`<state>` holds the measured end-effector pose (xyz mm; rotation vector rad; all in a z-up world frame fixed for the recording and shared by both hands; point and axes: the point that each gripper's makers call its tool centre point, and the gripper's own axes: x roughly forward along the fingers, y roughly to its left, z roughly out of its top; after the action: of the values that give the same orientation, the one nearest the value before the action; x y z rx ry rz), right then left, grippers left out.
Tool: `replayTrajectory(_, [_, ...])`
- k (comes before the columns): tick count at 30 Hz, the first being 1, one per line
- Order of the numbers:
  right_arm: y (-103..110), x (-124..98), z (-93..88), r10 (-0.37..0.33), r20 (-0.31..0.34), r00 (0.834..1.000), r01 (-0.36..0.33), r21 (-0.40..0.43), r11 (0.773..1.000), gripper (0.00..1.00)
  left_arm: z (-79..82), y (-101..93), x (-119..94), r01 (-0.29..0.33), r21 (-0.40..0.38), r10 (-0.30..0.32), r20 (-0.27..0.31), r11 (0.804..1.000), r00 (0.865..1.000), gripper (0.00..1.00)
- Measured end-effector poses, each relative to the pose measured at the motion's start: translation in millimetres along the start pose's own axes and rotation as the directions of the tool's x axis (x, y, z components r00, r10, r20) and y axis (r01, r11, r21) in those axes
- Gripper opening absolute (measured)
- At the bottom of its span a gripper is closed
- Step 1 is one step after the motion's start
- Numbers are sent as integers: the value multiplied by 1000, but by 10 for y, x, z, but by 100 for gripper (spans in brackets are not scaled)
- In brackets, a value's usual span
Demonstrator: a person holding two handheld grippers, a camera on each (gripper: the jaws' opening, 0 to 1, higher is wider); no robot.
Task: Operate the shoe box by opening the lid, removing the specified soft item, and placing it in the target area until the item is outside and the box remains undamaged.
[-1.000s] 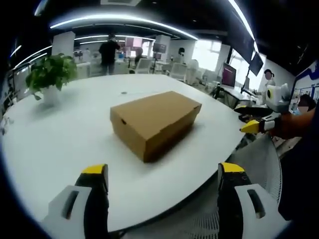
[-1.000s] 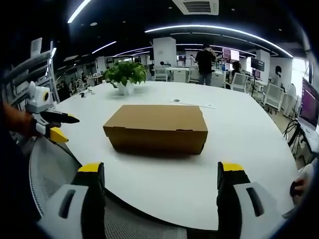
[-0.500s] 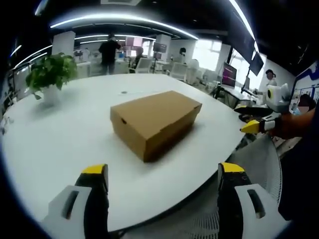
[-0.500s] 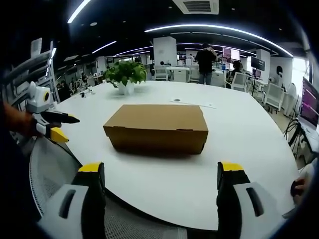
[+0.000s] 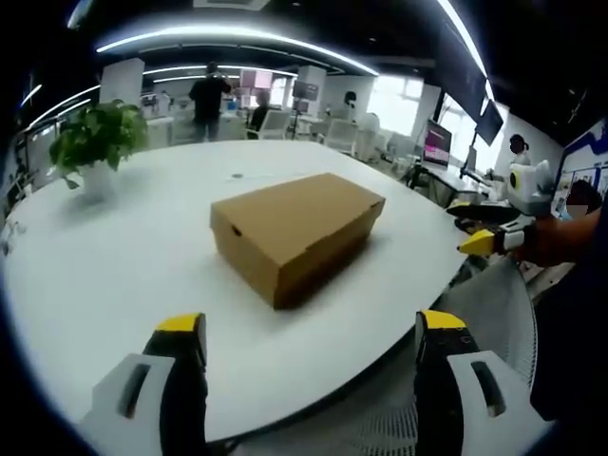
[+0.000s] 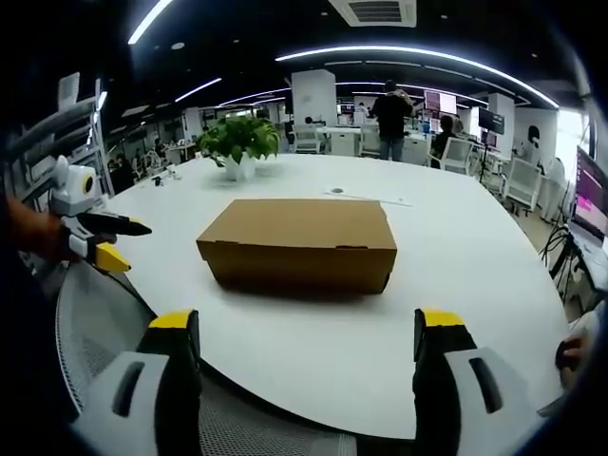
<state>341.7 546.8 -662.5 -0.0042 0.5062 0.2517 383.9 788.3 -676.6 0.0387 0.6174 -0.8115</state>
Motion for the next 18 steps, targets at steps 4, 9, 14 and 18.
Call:
replayTrajectory(4, [-3, 1, -3, 0, -1, 1000, 0, 2, 1000, 88, 1, 0, 0, 0, -3, 0, 0, 1000, 1000, 93])
replayTrajectory(9, [-3, 5, -6, 2, -5, 1000, -2, 2, 1000, 88, 1, 7, 2, -3, -5, 3, -1, 1000, 1000, 93])
replayTrajectory(14, [6, 11, -2, 11, -12, 1000, -11, 7, 1000, 89, 9, 14, 3, -1, -13, 1, -6, 1000, 1000, 94])
replayTrajectory(18, [-26, 34, 2, 16, -26, 1000, -16, 18, 1000, 90, 40, 45, 18, -1, -26, 1, -3, 1000, 1000, 95])
